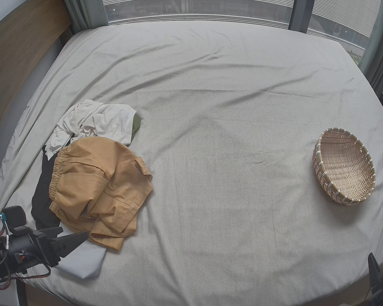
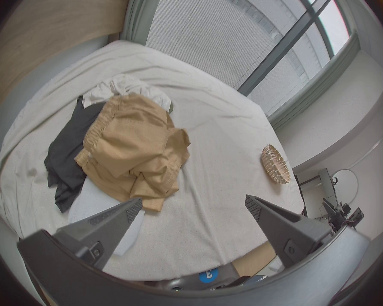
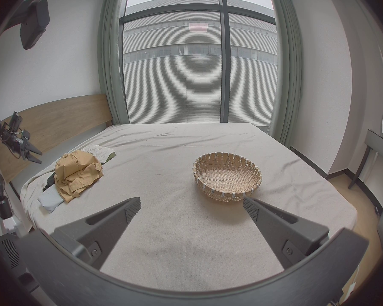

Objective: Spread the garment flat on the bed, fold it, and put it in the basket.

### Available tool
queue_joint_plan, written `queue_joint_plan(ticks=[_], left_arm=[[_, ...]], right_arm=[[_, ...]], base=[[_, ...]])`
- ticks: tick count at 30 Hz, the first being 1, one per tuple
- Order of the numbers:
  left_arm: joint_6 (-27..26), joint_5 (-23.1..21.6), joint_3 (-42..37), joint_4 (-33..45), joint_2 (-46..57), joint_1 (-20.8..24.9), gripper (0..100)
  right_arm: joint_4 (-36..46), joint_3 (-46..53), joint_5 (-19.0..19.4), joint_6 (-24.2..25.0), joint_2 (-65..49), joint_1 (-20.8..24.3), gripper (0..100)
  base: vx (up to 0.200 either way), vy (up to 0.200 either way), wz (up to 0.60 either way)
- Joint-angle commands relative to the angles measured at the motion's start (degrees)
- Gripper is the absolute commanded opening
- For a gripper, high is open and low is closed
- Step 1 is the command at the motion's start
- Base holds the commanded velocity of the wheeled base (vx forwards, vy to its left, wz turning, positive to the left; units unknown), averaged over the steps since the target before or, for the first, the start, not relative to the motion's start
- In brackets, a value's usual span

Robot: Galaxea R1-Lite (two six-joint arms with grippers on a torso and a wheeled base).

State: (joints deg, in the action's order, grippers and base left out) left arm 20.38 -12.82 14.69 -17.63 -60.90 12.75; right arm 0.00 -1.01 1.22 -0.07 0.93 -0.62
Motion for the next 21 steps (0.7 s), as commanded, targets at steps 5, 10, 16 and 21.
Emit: queue_joint_plan(ticks=[5, 10, 16, 21], left_arm=[[0.71, -2.03, -0.19, -1.36, -11.52, 0.08, 100], [0.8, -2.03, -0.36, -4.7, -16.44, -0.27, 100], [0.8, -2.03, -0.8, -8.3, -21.63, -0.36, 100], [0.8, -2.03, -1.07, -10.41, -25.49, -0.45, 100]], right_arm=[[0.0, 0.92, 0.01, -0.1, -0.57, 0.01, 100], [0.0, 0.92, 0.01, -0.1, -0.57, 0.01, 100], [0.0, 0.92, 0.01, -0.1, -0.57, 0.01, 100], [0.0, 0.92, 0.01, -0.1, -0.57, 0.01, 100]], base=[[0.0, 0.0, 0.0], [0.0, 0.0, 0.0], [0.0, 0.0, 0.0], [0.0, 0.0, 0.0]])
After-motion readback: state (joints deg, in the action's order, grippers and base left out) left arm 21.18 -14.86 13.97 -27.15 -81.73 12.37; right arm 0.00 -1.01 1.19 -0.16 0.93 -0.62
